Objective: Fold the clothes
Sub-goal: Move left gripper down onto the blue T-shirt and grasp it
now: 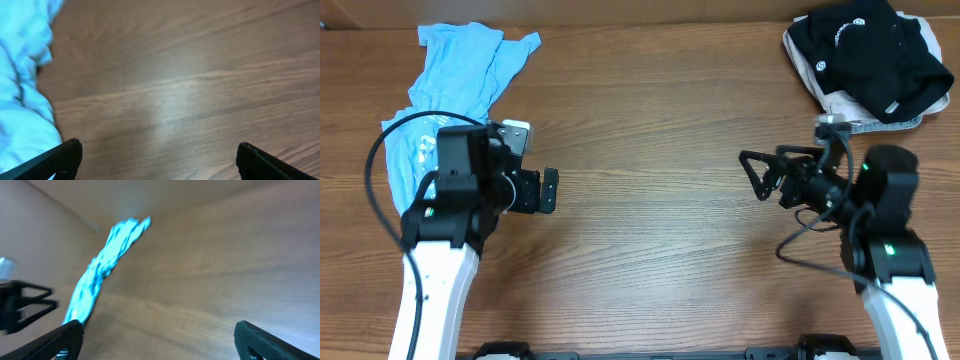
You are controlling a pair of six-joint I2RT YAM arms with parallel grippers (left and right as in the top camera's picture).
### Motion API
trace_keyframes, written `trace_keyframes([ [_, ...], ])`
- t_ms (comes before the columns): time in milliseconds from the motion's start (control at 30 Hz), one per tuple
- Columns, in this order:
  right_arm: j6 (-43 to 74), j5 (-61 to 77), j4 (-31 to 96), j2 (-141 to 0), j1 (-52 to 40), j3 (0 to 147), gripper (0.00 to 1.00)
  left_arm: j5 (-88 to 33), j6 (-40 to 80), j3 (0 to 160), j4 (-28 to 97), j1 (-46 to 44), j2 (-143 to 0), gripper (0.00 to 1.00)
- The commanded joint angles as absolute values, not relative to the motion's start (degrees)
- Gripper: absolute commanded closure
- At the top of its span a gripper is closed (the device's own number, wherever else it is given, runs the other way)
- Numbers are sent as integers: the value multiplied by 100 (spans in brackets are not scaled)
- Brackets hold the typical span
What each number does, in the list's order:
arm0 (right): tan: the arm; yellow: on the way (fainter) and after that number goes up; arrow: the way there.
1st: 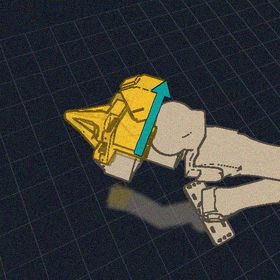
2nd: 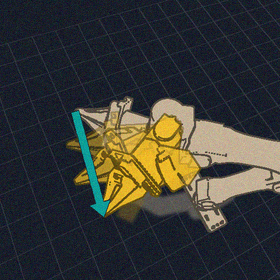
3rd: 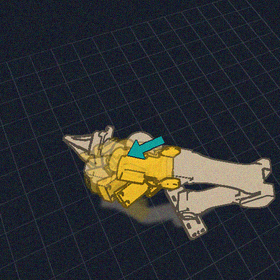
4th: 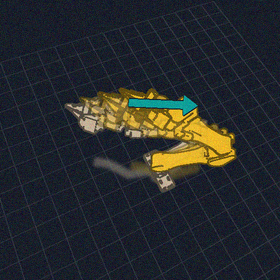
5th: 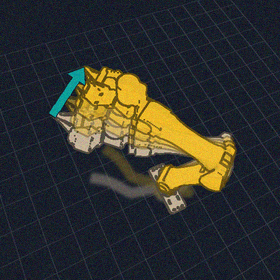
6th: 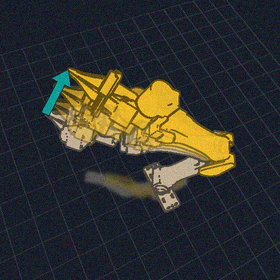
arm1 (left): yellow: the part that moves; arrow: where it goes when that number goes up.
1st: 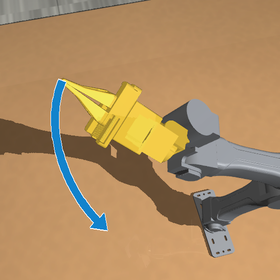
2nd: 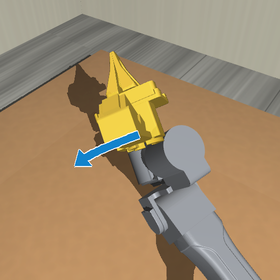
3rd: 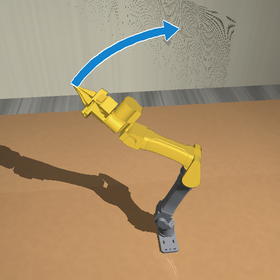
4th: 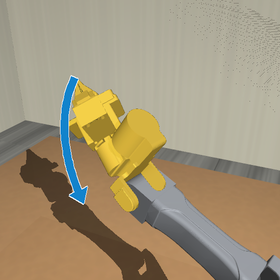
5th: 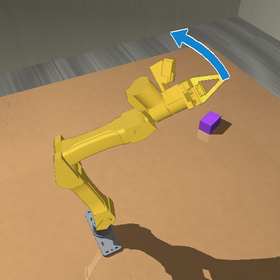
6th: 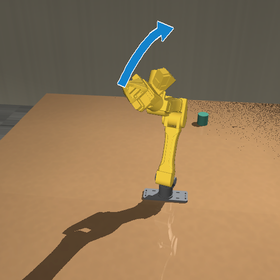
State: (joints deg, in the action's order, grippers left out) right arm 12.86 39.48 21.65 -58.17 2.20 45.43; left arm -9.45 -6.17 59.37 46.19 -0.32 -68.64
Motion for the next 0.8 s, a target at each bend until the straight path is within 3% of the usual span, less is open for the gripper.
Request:
trace_keyframes([
  [0, 1505, 4519, 2141, -6348, 193, 4689, 0, -1057, -499, 6071, 4630, -1, -7266, 0],
  [167, 1500, 4515, 2263, -7059, 193, 4689, 0, -862, -561, 6071, 4611, 5, -7874, 0],
  [400, 1461, 4484, 2235, -7231, 193, 4689, 0, 812, 38, 6071, 4525, 141, -8884, 0],
  [767, 1461, 4099, 2259, -7231, 193, 4689, 0, 1094, 346, 6071, 4493, 864, -10086, 9],
])
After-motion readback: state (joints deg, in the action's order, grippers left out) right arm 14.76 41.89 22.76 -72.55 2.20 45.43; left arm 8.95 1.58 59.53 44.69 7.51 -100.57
